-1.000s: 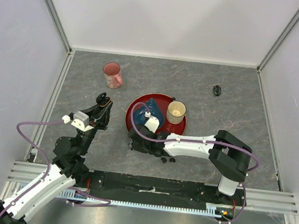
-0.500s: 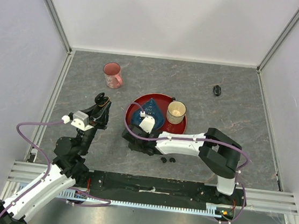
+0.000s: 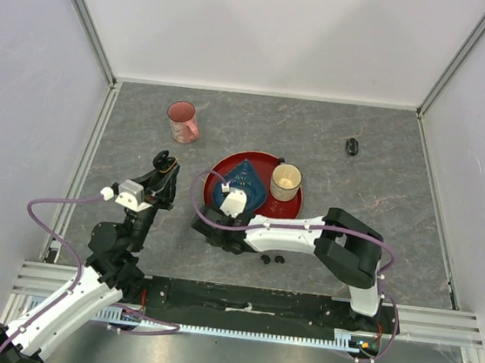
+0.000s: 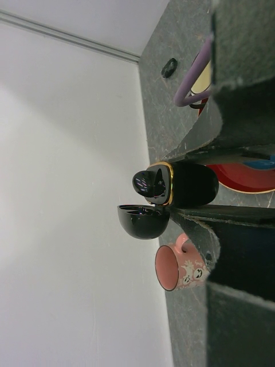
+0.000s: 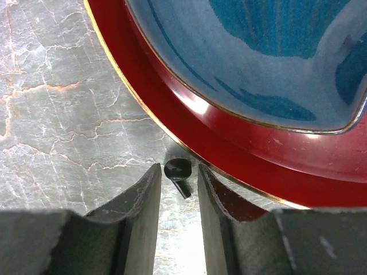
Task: Insert the wireless bluetooth earbuds into the charging case
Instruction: Pick up the earbud from the center of the board.
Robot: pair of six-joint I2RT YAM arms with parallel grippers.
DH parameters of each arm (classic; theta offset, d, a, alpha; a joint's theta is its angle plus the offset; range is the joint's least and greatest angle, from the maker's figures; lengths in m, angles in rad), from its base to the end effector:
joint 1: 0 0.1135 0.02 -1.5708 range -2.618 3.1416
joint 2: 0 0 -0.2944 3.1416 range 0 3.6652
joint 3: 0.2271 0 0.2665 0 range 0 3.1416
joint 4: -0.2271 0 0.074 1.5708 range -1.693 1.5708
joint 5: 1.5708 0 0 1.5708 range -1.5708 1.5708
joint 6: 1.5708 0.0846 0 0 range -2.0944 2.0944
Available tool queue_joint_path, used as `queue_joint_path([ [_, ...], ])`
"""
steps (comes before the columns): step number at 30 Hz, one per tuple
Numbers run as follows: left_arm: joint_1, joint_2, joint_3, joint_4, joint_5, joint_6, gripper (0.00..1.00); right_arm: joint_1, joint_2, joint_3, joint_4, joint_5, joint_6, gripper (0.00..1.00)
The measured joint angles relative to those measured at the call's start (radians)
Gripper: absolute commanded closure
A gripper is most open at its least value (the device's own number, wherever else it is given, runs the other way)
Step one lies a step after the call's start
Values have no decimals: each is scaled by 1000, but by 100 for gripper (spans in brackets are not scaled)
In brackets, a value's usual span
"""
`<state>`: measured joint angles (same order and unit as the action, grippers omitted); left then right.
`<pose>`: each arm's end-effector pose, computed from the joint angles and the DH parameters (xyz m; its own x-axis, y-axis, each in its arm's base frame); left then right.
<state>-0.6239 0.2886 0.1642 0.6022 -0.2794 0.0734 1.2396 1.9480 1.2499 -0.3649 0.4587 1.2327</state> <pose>0.1279 -0.0633 0.2960 0.3988 -0.2002 -0.8949 0.3344 0.9404 -0.0613 0.1781 0.4028 0.1353 -0.8281 0.1931 -0.5263 0.0100 0.9438 0.3304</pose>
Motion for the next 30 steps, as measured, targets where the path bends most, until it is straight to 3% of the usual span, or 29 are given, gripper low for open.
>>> queue_joint_path([
  [8,0,-2,-1,0,-3,0,98,2,15,19,-12,23,-7,62],
  [17,0,-1,-1,0,-4,0,98,2,30,36,-11,34,-29,78],
  [20,0,1,-1,0,-5,0,98,2,30,36,-10,33,-38,88],
  [30,0,20,-1,2,-4,0,98,2,-36,-35,-33,10,-148,91],
])
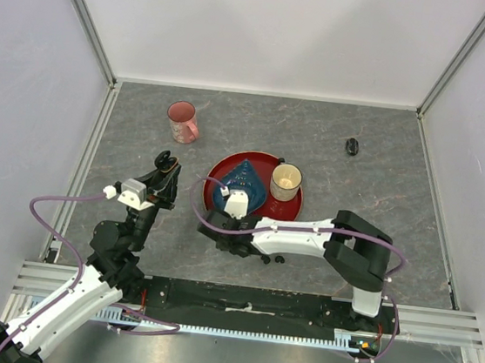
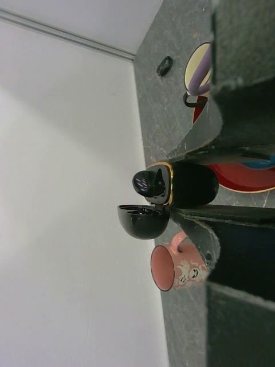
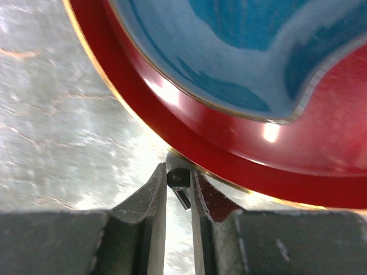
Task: Insert the wireless bluetooth earbuds into the charging case
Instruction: Pick up the earbud from the center of the board.
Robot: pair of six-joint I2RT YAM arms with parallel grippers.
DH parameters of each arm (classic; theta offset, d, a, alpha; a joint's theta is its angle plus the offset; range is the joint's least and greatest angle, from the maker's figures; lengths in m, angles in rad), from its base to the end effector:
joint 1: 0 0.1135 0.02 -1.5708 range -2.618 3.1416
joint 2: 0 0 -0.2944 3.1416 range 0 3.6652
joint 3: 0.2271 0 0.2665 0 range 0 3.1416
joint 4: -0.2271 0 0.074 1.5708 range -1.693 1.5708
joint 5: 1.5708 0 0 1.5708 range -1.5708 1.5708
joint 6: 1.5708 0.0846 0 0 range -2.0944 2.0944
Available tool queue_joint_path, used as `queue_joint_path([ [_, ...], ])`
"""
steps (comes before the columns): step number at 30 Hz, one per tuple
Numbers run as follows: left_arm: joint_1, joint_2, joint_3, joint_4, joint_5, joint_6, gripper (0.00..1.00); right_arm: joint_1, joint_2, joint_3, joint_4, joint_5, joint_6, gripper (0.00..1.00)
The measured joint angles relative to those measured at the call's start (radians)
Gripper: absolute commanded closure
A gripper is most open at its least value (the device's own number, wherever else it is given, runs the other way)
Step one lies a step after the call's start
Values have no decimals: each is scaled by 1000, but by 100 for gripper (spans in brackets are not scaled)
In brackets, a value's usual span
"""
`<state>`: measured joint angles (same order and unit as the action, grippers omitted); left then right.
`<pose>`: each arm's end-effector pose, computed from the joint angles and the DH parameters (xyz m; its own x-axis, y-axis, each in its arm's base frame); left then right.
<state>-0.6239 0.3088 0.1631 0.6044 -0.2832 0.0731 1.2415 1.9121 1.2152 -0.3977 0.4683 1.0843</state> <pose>0.1309 -0.0651 0.2934 0.3845 -0.1904 -0.9033 0.3304 0.9421 -0.0579 0.1735 0.3895 0.1374 -0.8216 0.0350 -0.5689 -0.1094 0.9699 0.2177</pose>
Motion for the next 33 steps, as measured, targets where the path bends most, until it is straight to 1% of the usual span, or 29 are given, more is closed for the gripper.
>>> queue_joint_path([
  [4,0,2,0,0,0,0,98,0,-74,-77,-46,-8,-53,89],
  [10,0,4,0,0,0,0,98,0,-142,-138,-82,-48,-105,84],
  [13,0,8,0,0,0,0,98,0,-146,-155,-84,-63,-112,82],
  [14,0,9,0,0,0,0,98,0,-147,-155,-84,-71,-113,77],
  [22,0,14,0,0,1,0,98,0,-147,-155,-84,-91,-116,66],
  [26,0,14,0,-1,1,0,98,0,-148,-161,-85,-101,-116,62],
  [33,0,13,0,-1,0,0,98,0,-148,-161,-87,-101,-109,59],
])
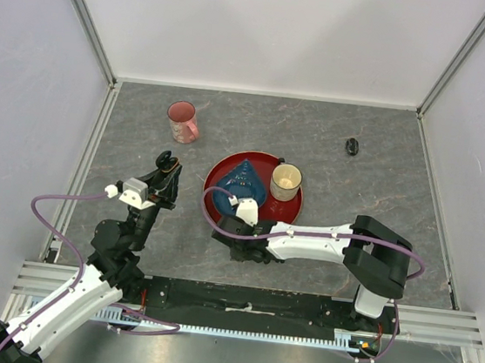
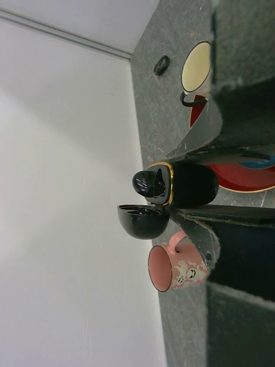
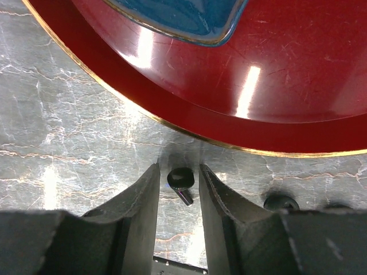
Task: Insert the wireless bluetooth earbuds into the charging case
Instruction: Pick up the earbud from the center of the board.
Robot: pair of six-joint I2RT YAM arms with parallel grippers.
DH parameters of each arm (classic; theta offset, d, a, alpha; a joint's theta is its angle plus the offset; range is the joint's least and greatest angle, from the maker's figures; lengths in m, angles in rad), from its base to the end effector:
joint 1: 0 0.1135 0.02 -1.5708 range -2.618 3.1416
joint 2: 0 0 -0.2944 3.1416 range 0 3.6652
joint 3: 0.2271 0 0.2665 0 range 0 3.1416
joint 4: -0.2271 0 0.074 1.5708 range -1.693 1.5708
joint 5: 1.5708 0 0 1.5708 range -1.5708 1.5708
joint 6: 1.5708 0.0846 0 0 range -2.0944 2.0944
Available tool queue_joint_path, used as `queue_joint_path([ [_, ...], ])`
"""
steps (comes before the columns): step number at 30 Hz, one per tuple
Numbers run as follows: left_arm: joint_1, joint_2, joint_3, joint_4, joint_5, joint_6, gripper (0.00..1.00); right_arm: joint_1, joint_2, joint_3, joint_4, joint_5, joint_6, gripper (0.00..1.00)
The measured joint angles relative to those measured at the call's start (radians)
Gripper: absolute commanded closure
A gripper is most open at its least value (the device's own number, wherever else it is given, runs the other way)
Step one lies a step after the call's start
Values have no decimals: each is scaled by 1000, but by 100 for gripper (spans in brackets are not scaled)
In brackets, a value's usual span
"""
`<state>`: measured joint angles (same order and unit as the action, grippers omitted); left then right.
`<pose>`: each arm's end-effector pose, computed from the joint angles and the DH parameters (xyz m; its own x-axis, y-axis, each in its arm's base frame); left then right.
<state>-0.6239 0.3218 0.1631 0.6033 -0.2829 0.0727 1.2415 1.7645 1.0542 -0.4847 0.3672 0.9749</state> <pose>0.1329 -0.0666 0.2916 0.3740 -0.1833 -0.9091 0.3302 0.9424 -0.0542 0.1480 0.3392 0.1363 -0.8645 -0.1410 -0.4824 -0.2228 0.9679 0.1163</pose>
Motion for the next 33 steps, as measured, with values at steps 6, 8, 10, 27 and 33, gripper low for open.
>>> queue_joint_path([
  [6,0,0,0,-2,0,0,98,0,0,8,-47,15,35,60],
  [8,0,0,0,-3,0,0,98,0,0,9,-59,19,47,60],
  [10,0,0,0,-3,0,0,98,0,0,9,-65,23,54,62],
  [27,0,0,0,-3,0,0,98,0,5,22,-102,14,69,62],
  [33,0,5,0,-3,0,0,98,0,15,35,-116,13,69,65],
])
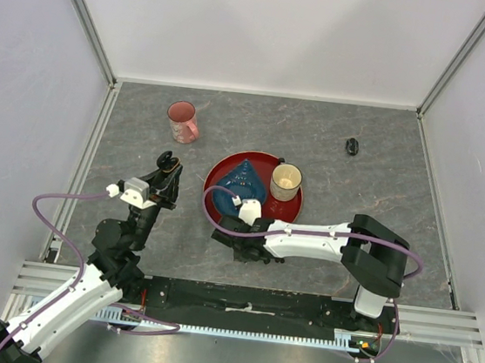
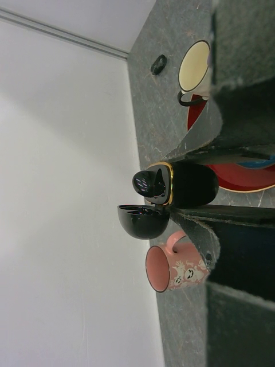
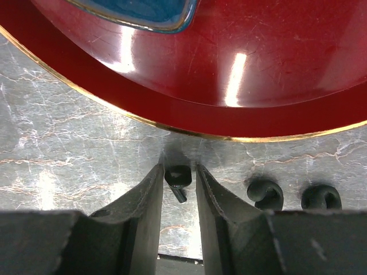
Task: Insert the wireless bluetooth earbuds into the charging case
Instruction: Pick up the earbud from the center of the board.
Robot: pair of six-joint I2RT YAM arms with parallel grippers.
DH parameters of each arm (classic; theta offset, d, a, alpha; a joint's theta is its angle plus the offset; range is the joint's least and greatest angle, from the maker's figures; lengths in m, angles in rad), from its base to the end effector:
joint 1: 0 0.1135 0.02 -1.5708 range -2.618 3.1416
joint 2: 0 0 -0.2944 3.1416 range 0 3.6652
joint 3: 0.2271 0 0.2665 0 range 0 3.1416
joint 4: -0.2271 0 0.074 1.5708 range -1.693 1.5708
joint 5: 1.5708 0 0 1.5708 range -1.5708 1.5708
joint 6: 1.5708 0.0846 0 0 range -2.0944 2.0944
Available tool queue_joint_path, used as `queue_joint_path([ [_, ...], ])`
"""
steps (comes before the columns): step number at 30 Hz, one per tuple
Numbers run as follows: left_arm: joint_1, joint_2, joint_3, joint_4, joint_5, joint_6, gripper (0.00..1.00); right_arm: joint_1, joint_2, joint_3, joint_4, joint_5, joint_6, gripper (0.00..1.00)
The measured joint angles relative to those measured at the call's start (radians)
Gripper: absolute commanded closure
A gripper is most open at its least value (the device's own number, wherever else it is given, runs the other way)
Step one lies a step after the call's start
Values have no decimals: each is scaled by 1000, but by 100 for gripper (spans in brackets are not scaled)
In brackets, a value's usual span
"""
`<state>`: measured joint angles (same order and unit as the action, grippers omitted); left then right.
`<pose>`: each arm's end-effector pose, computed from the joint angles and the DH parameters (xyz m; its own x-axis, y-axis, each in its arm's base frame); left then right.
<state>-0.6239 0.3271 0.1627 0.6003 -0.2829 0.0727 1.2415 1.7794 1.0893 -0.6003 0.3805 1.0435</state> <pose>0.1338 -0.0672 0.2903 0.3676 -0.1787 -0.9127 0.3298 0.9426 -0.0517 0.1467 0.3320 0.1359 -0.8869 -0.1140 -0.4477 -0.1568 0.9858 0.0596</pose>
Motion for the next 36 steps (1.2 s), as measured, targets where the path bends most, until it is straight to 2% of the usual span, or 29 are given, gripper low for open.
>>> queue_joint_path([
  [4,0,7,0,0,1,0,98,0,6,8,0,-2,0,69],
  [14,0,15,0,0,1,0,98,0,8,10,-1,-2,0,87],
  [19,0,15,0,0,1,0,98,0,-2,10,19,22,-22,90],
  [22,0,18,0,0,5,0,98,0,-66,-18,73,74,-52,91],
  [30,0,71,-1,25,58,-13,98,0,-427,-195,395,276,-200,100],
  [36,0,136,-11,109,155,-31,98,0,-600,-377,773,378,-287,100],
])
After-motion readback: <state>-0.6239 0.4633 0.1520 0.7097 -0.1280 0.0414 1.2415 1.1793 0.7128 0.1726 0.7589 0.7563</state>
